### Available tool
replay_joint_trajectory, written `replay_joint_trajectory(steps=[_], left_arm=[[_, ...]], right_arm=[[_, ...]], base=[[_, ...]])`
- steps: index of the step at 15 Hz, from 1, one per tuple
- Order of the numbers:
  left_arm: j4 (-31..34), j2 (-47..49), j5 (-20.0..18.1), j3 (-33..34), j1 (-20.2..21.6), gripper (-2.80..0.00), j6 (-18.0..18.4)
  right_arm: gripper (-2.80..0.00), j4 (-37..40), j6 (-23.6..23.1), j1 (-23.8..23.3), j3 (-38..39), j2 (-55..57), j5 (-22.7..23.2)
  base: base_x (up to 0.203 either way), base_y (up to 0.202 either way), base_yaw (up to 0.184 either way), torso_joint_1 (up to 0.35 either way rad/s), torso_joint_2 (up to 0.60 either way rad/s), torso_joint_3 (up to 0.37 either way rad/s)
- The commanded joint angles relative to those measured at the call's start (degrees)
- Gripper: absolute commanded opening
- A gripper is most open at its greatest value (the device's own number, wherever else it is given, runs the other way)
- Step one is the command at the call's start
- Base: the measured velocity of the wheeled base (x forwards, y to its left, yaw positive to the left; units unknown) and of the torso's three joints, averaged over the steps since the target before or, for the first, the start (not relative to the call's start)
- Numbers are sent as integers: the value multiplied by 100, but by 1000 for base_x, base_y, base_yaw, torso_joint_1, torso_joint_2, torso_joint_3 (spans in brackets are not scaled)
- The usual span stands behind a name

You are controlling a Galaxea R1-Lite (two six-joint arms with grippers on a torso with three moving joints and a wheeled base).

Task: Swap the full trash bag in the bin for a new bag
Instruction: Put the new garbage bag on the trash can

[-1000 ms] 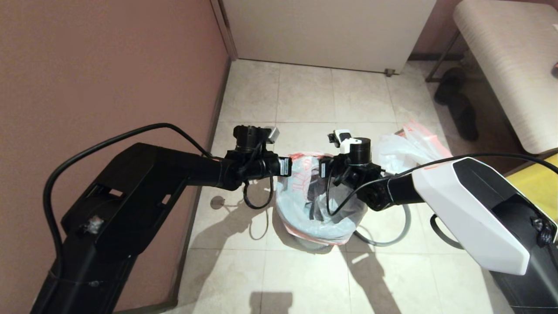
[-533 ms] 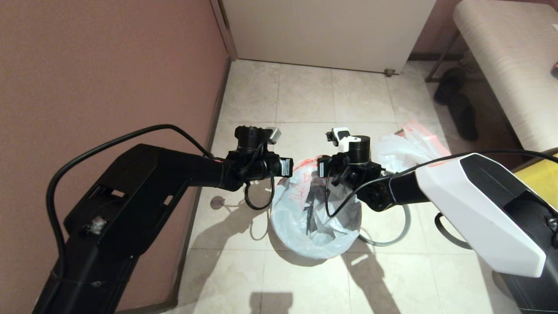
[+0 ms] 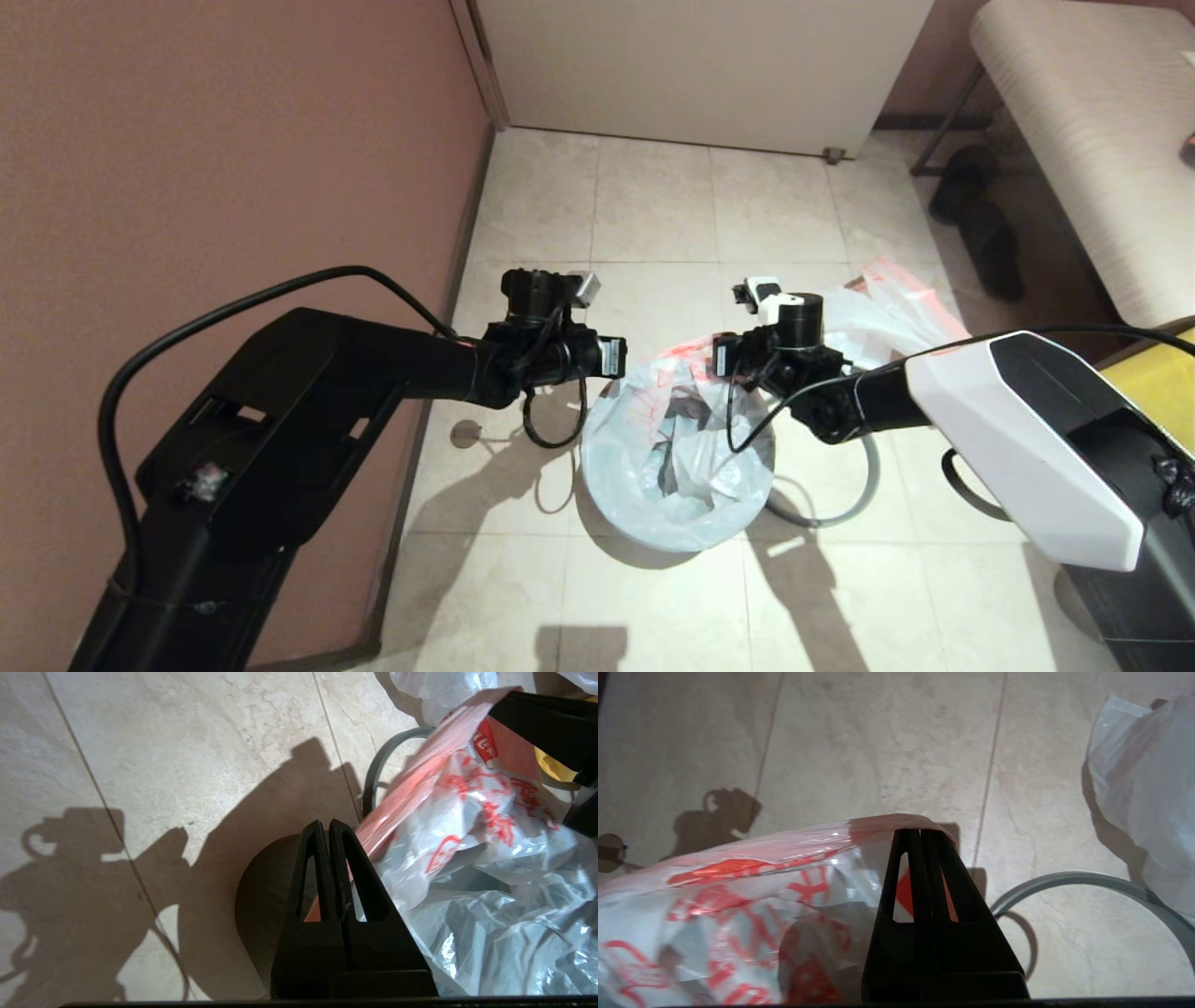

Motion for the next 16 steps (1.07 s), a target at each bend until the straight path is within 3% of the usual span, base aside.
replay_joint_trajectory(steps=[1, 7, 11, 14, 15, 16], left_arm=[[-13, -21, -6, -1, 20, -280, -7], [-13, -115, -6, 21, 13, -280, -32], [-22, -266, -6, 26, 41, -280, -203], [-124, -329, -49, 120, 98, -280, -227], [-158, -320, -50, 122, 100, -280, -226], [-200, -302, -50, 122, 100, -280, -226]], right_arm=[[-280, 38, -47, -123, -31, 176, 107], [-280, 1247, 26, -170, -39, 314, 406], [-280, 1882, 740, -217, 46, -516, 564], [-280, 2131, 1284, -45, 641, -1759, 1012], [-280, 2169, 1493, 57, 901, -2033, 1270], [-280, 2196, 1725, 158, 1066, -2236, 1828]], base=[[0, 0, 0, 0, 0, 0], [0, 0, 0, 0, 0, 0], [0, 0, 0, 0, 0, 0], [0, 0, 0, 0, 0, 0], [0, 0, 0, 0, 0, 0], [0, 0, 0, 0, 0, 0]])
